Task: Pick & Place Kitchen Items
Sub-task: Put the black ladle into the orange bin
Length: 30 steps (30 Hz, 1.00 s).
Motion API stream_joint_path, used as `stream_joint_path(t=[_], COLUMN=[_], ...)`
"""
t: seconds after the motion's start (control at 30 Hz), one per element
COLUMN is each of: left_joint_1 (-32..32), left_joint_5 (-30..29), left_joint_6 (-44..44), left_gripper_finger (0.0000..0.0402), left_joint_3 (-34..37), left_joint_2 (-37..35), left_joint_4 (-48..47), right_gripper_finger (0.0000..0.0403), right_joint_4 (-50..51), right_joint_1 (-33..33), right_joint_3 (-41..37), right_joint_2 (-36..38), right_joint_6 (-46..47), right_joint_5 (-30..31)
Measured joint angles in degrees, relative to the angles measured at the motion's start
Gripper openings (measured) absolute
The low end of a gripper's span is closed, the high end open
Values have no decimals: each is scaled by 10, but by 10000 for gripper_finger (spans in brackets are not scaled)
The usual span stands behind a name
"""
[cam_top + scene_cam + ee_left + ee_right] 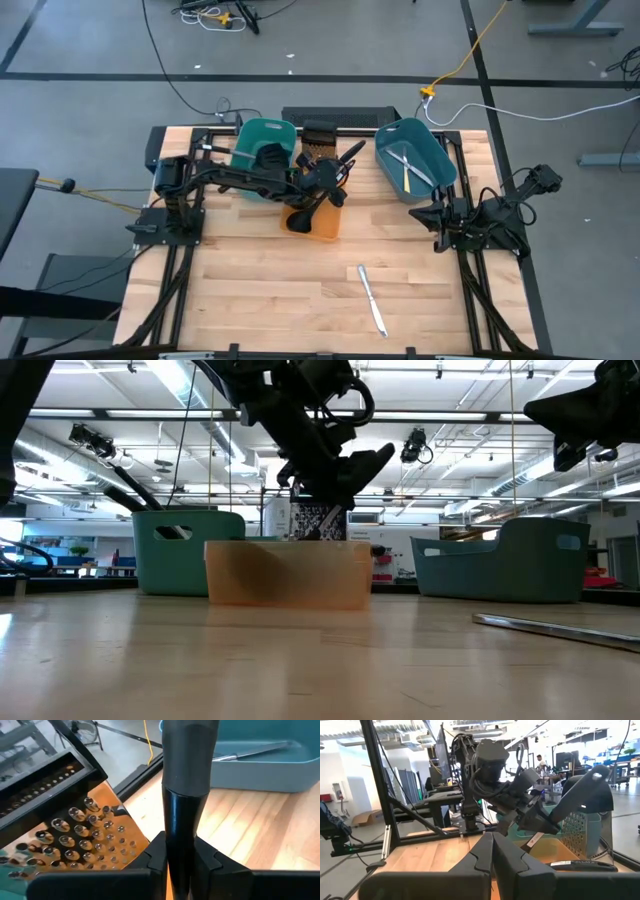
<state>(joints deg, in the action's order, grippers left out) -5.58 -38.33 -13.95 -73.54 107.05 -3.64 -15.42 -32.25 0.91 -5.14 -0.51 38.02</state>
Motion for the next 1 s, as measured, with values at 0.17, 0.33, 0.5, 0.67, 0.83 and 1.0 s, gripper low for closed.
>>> stream_joint_path(t=[0.17,0.33,0.5,0.67,0.83,1.0], left_joint_1=[-19,-30,-33,-32,-23,-20], left_joint_5=[40,63,82,82,64,62], left_joint_6=[-11,-17,-19,-4,8,-3], left_gripper_finger=[47,47,47,47,47,47], left_joint_3=[0,0,0,0,0,0], left_joint_2=[0,0,0,0,0,8], left_joint_4=[-11,-23,-42,-40,-39,-36], right_gripper_finger=[16,16,16,16,16,16], right_joint_4=[0,0,0,0,0,0], right_joint_1=[0,0,0,0,0,0], right_joint_3=[0,0,0,0,0,0], right_joint_2=[0,0,0,0,0,0], right_joint_6=[0,0,0,-1,-1,-1], right_joint_5=[0,0,0,0,0,0])
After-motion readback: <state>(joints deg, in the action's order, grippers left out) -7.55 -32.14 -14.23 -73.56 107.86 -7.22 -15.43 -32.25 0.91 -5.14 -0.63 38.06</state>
